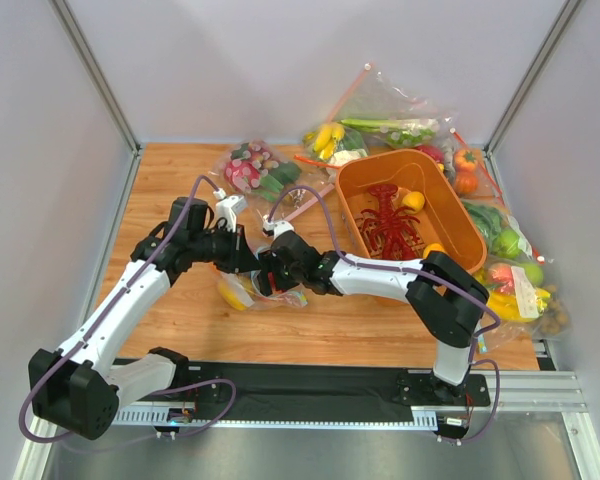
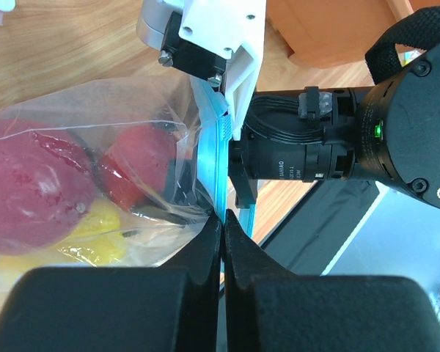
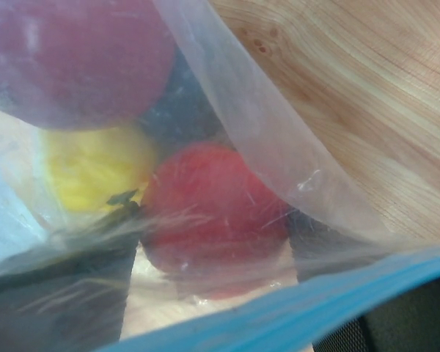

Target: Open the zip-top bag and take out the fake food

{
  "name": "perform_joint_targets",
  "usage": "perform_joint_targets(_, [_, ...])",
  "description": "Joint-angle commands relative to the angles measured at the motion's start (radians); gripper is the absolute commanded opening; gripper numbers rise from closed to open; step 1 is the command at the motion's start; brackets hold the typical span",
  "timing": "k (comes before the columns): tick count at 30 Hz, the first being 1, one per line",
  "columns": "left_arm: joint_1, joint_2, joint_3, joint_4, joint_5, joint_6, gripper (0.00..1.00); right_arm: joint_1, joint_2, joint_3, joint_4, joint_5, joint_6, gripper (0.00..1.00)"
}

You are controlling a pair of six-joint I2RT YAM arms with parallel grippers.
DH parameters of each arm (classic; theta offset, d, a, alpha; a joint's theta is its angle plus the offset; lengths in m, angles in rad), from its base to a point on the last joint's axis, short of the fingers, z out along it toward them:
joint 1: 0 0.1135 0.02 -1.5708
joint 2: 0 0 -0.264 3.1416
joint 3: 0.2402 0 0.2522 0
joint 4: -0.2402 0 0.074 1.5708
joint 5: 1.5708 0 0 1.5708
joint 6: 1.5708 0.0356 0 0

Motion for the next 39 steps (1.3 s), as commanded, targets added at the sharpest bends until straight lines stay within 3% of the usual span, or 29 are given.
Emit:
perform_joint_targets(1, [-0.006,-0.002,0.016,0.019,0.012,0.056,0.0,0.025,0.016,-0.01,-0.094,0.0,-0.025,0.18])
perform_joint_targets(13, [-0.004,0.037,0.039,-0.045,-0.208,0.134,0.0,-0.013,-0.194,0.052,-0.193,0.017,-0.032,0.18])
perform_joint_targets(30, [0.011,0.071,0.028,-0.018,-0.193,0.105,0.0,-0.051,-0.418,0.058,-0.164,-0.088,0.014,0.19])
perform_joint_targets(39, [0.01,0.057,0.023,-0.014,-0.191,0.104,0.0,-0.168,-0.548,0.061,-0.235,-0.077,-0.034,0.19])
